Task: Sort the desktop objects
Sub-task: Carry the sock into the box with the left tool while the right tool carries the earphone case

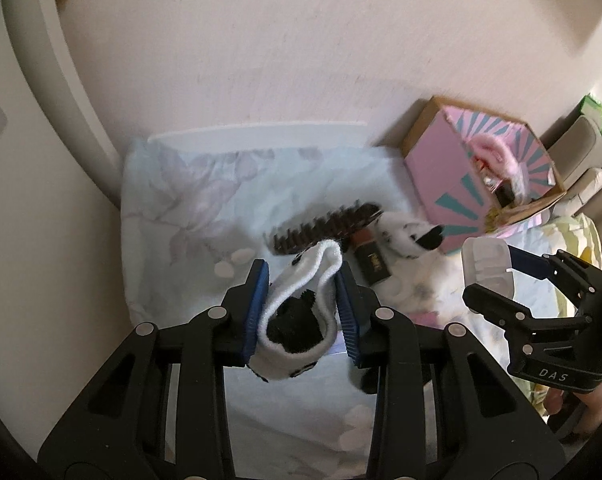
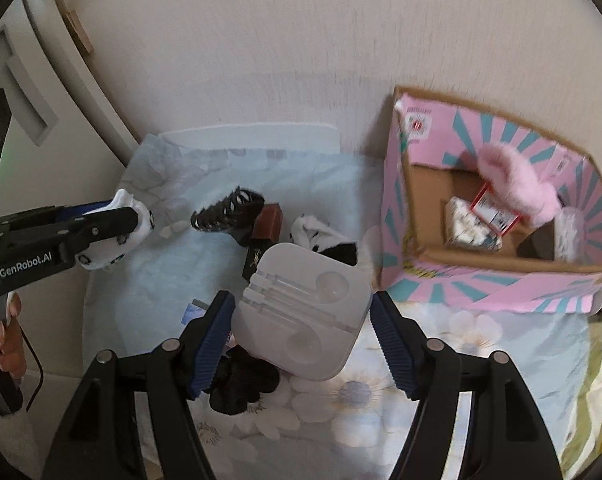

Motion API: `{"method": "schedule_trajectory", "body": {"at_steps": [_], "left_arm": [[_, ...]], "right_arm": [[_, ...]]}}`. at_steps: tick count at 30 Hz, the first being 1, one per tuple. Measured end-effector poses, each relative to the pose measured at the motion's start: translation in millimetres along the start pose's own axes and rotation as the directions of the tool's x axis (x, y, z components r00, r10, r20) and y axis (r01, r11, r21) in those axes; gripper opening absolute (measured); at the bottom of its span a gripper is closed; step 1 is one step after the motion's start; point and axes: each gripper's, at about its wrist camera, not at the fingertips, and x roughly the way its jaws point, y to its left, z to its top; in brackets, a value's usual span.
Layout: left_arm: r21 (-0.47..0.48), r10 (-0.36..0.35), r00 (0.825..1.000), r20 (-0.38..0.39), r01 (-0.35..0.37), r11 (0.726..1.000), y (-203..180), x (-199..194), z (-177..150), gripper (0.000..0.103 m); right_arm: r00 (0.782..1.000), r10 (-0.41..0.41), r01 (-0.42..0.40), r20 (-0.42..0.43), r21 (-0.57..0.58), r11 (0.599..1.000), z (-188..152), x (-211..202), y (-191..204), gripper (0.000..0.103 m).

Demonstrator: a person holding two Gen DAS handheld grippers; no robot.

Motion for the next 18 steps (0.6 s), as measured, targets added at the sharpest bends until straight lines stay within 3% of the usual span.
{"method": "schedule_trajectory", "body": {"at_steps": [18], "left_arm": [[0.034, -0.032, 0.996, 0.086, 0.029, 0.999, -89.9, -40.6, 31.2, 0.031]], "right_arm": [[0.997, -0.028, 0.029, 0.069, -0.007, 1.000, 10.4, -67.0, -80.4, 0.066]]}}
